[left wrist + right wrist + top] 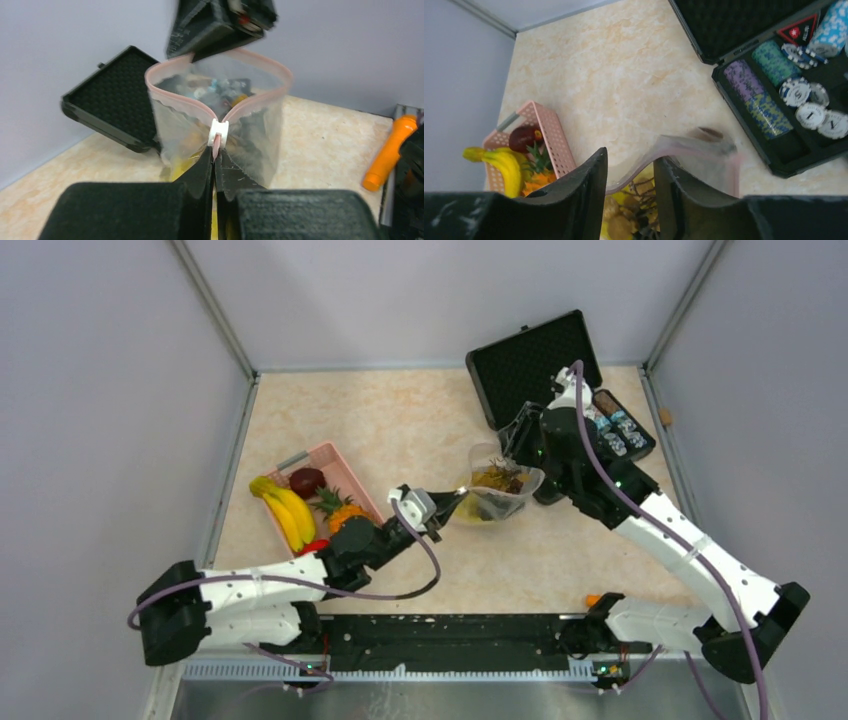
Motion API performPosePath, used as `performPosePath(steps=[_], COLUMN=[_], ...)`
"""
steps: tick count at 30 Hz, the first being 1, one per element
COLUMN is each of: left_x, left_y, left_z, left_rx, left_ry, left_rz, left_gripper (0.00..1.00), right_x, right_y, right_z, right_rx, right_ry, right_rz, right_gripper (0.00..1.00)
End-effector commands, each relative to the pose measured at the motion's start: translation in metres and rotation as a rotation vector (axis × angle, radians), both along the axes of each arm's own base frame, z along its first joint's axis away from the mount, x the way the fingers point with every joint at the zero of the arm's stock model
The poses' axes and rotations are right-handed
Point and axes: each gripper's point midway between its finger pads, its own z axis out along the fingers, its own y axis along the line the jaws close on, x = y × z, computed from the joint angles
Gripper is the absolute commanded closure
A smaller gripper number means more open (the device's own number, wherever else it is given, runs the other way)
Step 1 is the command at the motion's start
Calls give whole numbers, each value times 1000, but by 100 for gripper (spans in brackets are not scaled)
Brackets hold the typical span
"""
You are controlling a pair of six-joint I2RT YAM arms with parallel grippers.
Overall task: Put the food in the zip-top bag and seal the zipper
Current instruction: Pick up the zipper food storage bag at the center of the board.
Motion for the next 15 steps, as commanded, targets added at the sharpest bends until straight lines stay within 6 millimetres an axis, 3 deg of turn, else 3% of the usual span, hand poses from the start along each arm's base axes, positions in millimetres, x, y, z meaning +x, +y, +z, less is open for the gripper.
performPosePath(steps=[1, 3, 8, 12, 15], left_x=[2, 3, 9, 12, 7], left_y=[24, 35, 52, 56, 56], left_z=[60, 65, 66, 63, 60], left_rx=[-40, -4, 40, 58, 94], left_ry=[-39, -23, 44, 49, 25], left_rz=[-29, -39, -53, -47, -70], left_gripper=[100, 100, 100, 100, 100], right_x=[-21, -32, -52, -78, -97], right_y=[4, 2, -9, 13, 37], right_z=[37, 50, 76, 92, 89], right_rx=[-83, -122, -195, -219, -270], right_ry=[-151, -218, -370, -483, -551], right_rz=[224, 295, 380, 604, 828], right_gripper=[50, 36, 25, 21, 21])
